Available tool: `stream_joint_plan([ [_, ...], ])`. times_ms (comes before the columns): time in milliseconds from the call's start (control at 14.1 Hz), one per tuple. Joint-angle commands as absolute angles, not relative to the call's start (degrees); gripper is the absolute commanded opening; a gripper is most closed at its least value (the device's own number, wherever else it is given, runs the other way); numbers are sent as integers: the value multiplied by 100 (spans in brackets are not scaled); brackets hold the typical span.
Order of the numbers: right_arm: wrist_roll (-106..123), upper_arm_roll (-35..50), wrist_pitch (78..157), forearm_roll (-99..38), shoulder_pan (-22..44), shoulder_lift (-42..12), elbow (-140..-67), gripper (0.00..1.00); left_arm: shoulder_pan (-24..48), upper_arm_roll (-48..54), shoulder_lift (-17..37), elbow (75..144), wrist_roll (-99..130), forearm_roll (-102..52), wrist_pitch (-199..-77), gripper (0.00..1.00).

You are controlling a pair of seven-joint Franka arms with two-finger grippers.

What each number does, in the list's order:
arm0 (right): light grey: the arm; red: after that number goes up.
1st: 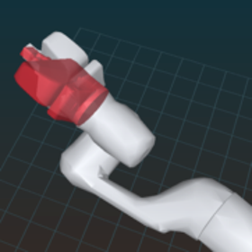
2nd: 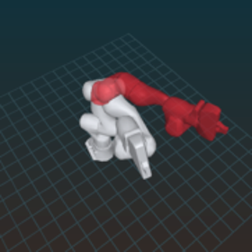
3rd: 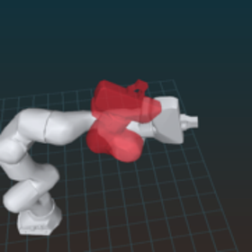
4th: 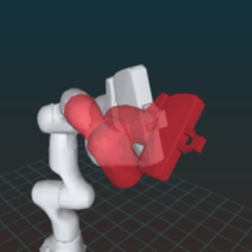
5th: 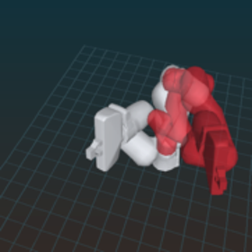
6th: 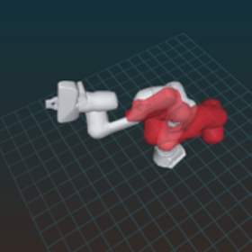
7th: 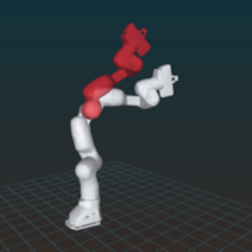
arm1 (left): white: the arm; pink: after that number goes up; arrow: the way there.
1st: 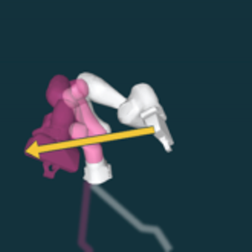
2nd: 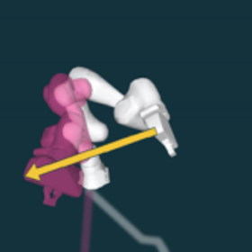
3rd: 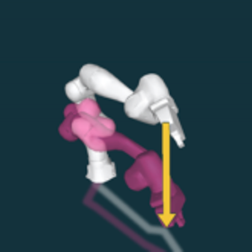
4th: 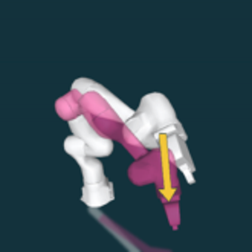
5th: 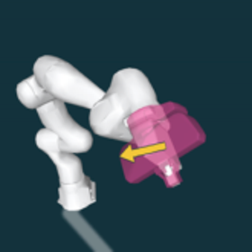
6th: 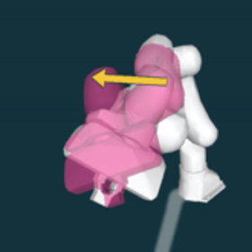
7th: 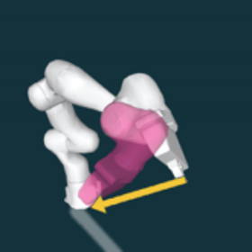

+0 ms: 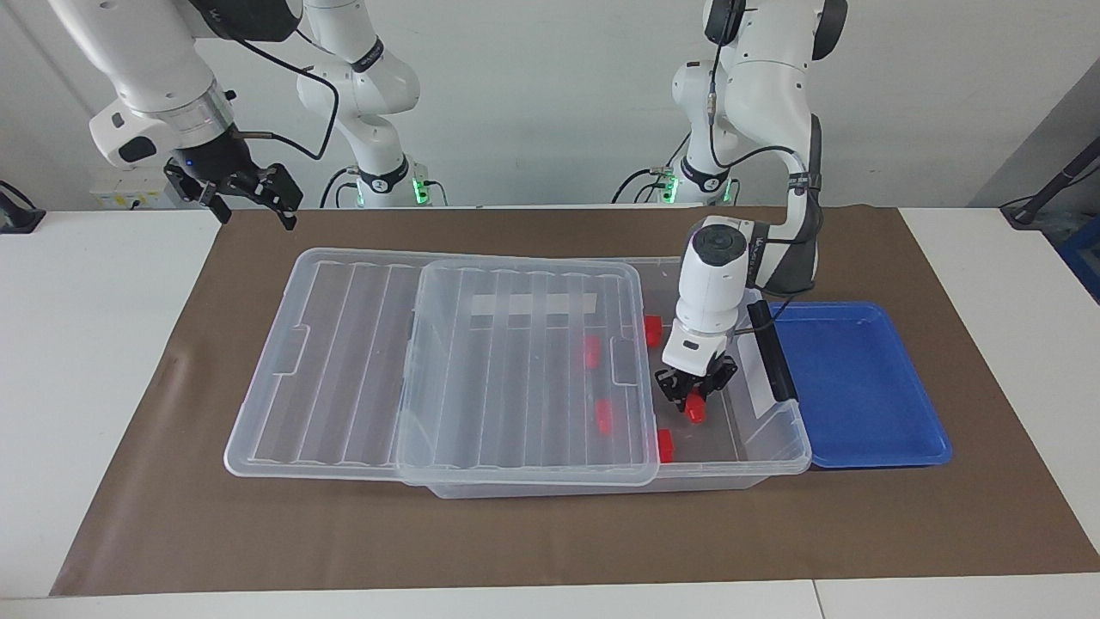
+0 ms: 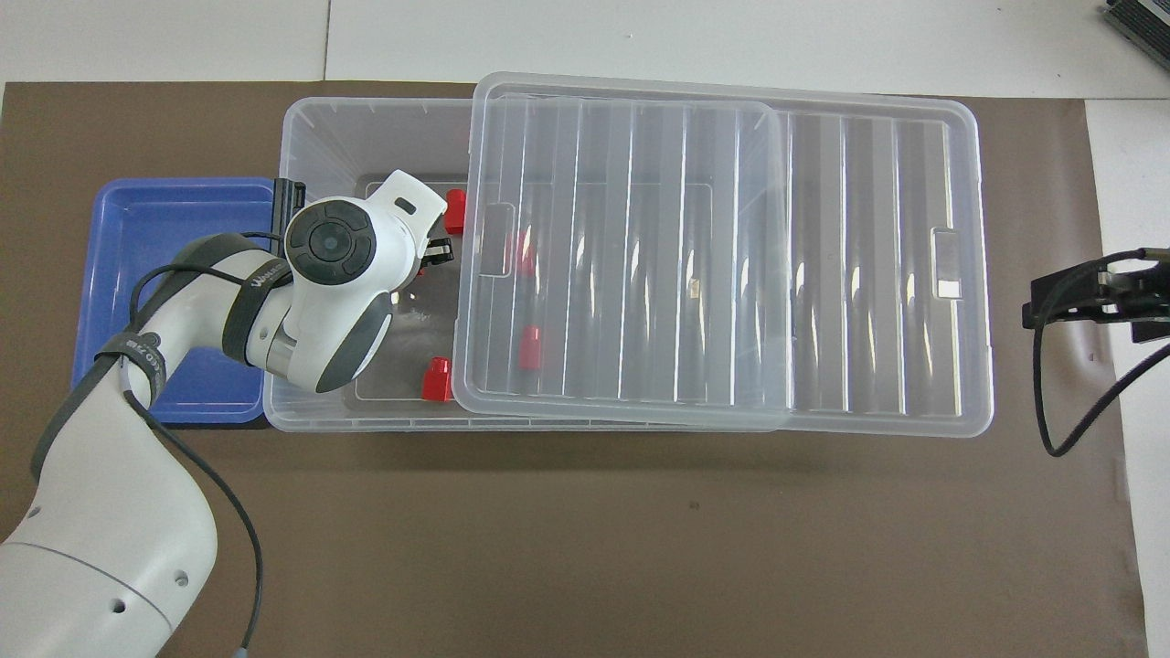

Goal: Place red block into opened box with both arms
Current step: 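Lower the red block into the box and open the left gripper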

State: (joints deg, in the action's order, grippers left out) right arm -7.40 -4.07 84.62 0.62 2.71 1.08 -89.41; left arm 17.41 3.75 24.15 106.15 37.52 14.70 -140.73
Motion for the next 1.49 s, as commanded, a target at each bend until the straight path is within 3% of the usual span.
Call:
stream_joint_plan([
  [0,-765,-369,8569,26,246,272,-9141,100,1723,317,2417,10854,3858,1687,-14422,0],
  [142,-773,-369,8569,26,246,264,-9141,100,1723,308,2417,10898,3858,1740,-14458,0],
  [213,-765,-369,8569,26,246,272,-9141,100,1723,308,2417,10890,3858,1740,-14458,11],
  [284,-765,-369,8569,26,246,272,-9141,100,1723,308,2417,10890,3858,1740,-14458,45],
  [355,-773,-369,8578,26,246,272,-9141,100,1723,308,2408,10890,3867,1740,-14432,92],
  [426,-773,-369,8578,26,246,272,-9141,100,1731,308,2400,10890,3876,1740,-14388,100],
  [710,-773,-369,8587,26,246,272,-9141,100,1767,308,2295,10697,3999,1740,-13827,100],
  [1136,-773,-369,8596,26,246,272,-9141,100,1767,351,1513,10679,4148,1583,-13027,100],
  [1420,-773,-378,8587,26,246,272,-9141,100,1793,351,1135,10267,4131,1108,-12141,100],
])
